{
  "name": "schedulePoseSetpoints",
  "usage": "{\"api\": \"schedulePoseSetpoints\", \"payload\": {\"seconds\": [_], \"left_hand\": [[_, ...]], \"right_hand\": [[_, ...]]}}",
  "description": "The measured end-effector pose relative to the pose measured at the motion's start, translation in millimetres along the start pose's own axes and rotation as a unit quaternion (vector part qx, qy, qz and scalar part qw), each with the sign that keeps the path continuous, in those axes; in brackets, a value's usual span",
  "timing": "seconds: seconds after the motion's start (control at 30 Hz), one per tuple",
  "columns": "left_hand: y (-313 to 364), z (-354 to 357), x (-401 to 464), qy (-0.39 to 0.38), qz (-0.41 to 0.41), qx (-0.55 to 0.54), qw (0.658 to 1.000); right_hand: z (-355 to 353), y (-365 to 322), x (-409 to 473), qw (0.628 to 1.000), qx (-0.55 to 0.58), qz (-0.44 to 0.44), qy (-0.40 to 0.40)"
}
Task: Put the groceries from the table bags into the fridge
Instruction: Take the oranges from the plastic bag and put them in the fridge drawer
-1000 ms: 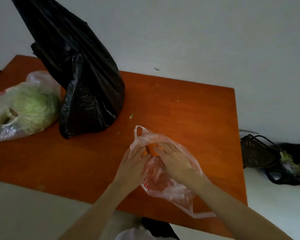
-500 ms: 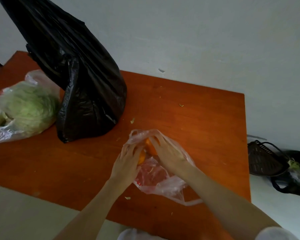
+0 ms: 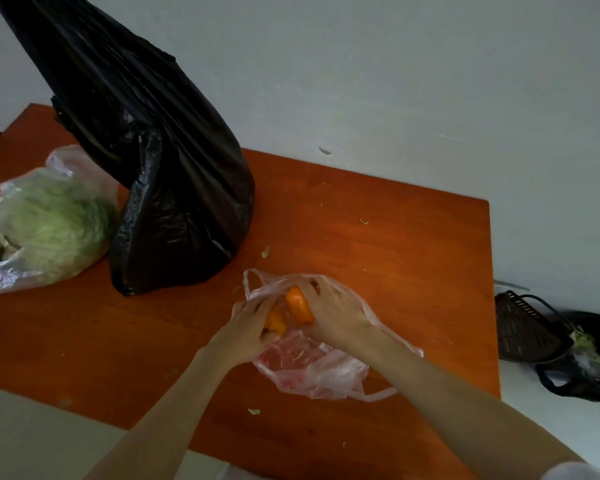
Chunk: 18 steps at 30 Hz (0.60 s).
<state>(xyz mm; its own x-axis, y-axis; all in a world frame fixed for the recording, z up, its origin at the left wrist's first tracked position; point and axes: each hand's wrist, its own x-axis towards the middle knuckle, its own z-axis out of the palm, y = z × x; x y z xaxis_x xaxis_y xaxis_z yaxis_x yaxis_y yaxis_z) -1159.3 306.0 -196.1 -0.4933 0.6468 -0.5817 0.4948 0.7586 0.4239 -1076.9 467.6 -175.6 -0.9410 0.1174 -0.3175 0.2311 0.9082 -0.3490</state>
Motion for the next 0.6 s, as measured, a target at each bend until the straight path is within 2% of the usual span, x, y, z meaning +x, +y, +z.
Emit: {"api": "schedulePoseSetpoints", "payload": {"seconds": [0.07,0.2,0.3,0.43,0.53,0.6], "left_hand": [[-3.3,1.1,4.6,-0.007,0.003,0.010,1.000],[-6.5,-0.4,7.8,0.033,0.022,0.054,0.998],[-7.5,-3.4,-1.1,0.076,0.036,0.095,0.992],[-1.9,-22.3,-22.1,0.109,0.036,0.002,0.993],[6.1,-42.7,-33.7,0.109,0.030,-0.099,0.989],[12.5,-53.7,-41.7,0.115,0.056,-0.155,0.980]], "right_hand": [[-10.9,-8.8,-6.2,0.998,0.057,0.006,0.014],[-27.5,-18.2,-18.0,0.988,0.151,0.021,0.033],[-32.4,-15.4,-28.2,0.981,0.173,0.076,0.036],[-35.5,-17.6,-44.8,0.948,0.266,0.151,0.084],[-41.8,-27.0,-63.7,0.919,0.304,0.182,0.170],[-47.6,-36.7,-83.4,0.883,0.345,0.205,0.242]]}}
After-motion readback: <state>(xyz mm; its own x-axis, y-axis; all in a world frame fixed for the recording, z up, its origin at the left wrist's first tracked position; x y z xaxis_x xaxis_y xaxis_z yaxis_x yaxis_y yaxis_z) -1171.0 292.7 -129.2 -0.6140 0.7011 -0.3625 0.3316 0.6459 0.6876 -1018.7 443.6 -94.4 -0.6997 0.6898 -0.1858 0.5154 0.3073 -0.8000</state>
